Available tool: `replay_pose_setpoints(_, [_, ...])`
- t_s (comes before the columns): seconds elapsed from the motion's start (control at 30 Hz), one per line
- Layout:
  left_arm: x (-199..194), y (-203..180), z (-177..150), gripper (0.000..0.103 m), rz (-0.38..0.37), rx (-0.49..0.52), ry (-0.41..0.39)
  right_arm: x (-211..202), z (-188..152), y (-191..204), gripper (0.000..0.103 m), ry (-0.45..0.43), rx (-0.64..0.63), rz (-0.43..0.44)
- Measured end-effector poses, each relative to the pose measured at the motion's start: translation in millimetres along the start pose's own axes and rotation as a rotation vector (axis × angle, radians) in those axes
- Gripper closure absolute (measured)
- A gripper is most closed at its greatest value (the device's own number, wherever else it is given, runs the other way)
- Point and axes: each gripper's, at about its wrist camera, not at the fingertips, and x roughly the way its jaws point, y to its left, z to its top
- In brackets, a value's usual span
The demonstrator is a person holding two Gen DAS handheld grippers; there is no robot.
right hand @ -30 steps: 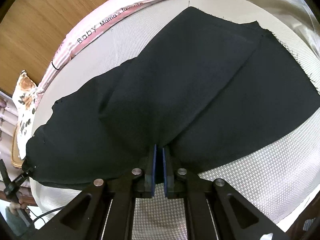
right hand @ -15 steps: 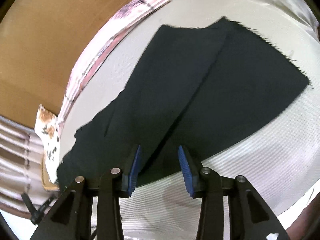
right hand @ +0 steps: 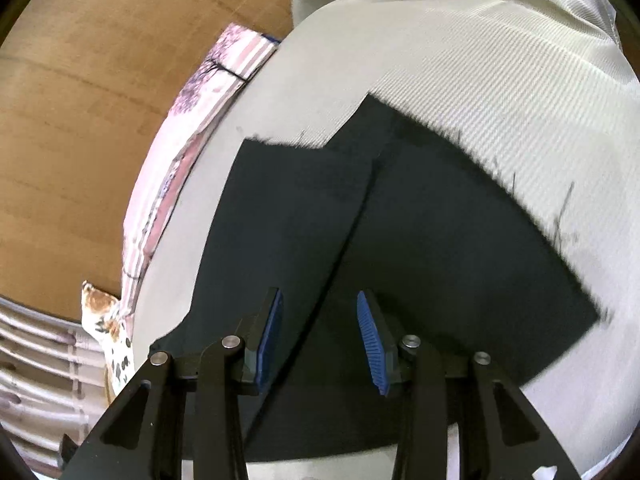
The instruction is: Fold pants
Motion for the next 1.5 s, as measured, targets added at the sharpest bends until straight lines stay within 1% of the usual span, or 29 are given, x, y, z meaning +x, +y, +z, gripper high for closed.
replay_pose_setpoints(0.07, [20, -24, 8, 0.071, -0.04, 0.044, 0.016, 2, 9, -6, 0.066, 0.0, 0.003, 0.0])
replay_pose_setpoints(0.2, [48, -58, 9, 0.071, -0.083, 0.128, 0.066, 12, 30, -8, 0.068, -0.002, 0.0, 0.006])
replay_pose_setpoints(0.37, [67, -81, 11, 0.071, -0.109, 0.177, 0.087, 26, 51, -7, 0.069, -0.005, -0.008, 0.032])
replay_pose_setpoints(0.4, [71, -84, 12, 0.071, -0.118, 0.183, 0.089, 28, 54, -7, 0.07, -0.003, -0.007, 0.035])
replay_pose_setpoints(0.43, [74, -87, 12, 0.071, -0.125, 0.186, 0.09, 30, 57, -7, 0.074, 0.0, -0.006, 0.04])
replay_pose_setpoints(0.47, [77, -90, 13, 0.071, -0.139, 0.189, 0.094, 32, 59, -7, 0.081, 0.005, -0.005, 0.045])
replay_pose_setpoints(0.53, [82, -97, 14, 0.071, -0.159, 0.197, 0.099, 36, 62, -9, 0.089, 0.016, -0.006, 0.058])
replay_pose_setpoints(0.67, [94, -110, 18, 0.071, -0.198, 0.226, 0.11, 34, 63, -13, 0.093, 0.02, 0.002, 0.091])
replay_pose_setpoints(0.77, [104, -119, 22, 0.071, -0.223, 0.236, 0.119, 32, 62, -13, 0.094, 0.019, 0.0, 0.107])
replay_pose_setpoints(0.87, [115, -126, 24, 0.071, -0.223, 0.252, 0.129, 31, 62, -14, 0.094, 0.023, 0.013, 0.117])
replay_pose_setpoints(0.97, [122, -129, 28, 0.074, -0.216, 0.25, 0.123, 31, 62, -13, 0.094, 0.023, 0.008, 0.124])
replay_pose_setpoints(1.03, [125, -131, 30, 0.08, -0.21, 0.255, 0.121, 30, 62, -14, 0.094, 0.025, 0.013, 0.134])
replay_pose_setpoints(1.07, [126, -132, 31, 0.086, -0.201, 0.258, 0.118, 30, 62, -14, 0.093, 0.025, 0.017, 0.136])
replay_pose_setpoints(1.1, [127, -132, 32, 0.089, -0.197, 0.257, 0.117, 30, 63, -16, 0.092, 0.025, 0.019, 0.138])
replay_pose_setpoints(1.17, [128, -131, 32, 0.092, -0.203, 0.248, 0.116, 30, 64, -19, 0.091, 0.023, 0.017, 0.127])
replay_pose_setpoints(1.4, [128, -131, 33, 0.093, -0.2, 0.243, 0.116, 38, 73, -25, 0.091, 0.01, 0.056, 0.129])
replay_pose_setpoints(1.5, [128, -131, 33, 0.093, -0.2, 0.236, 0.117, 36, 77, -17, 0.092, 0.009, 0.023, 0.104])
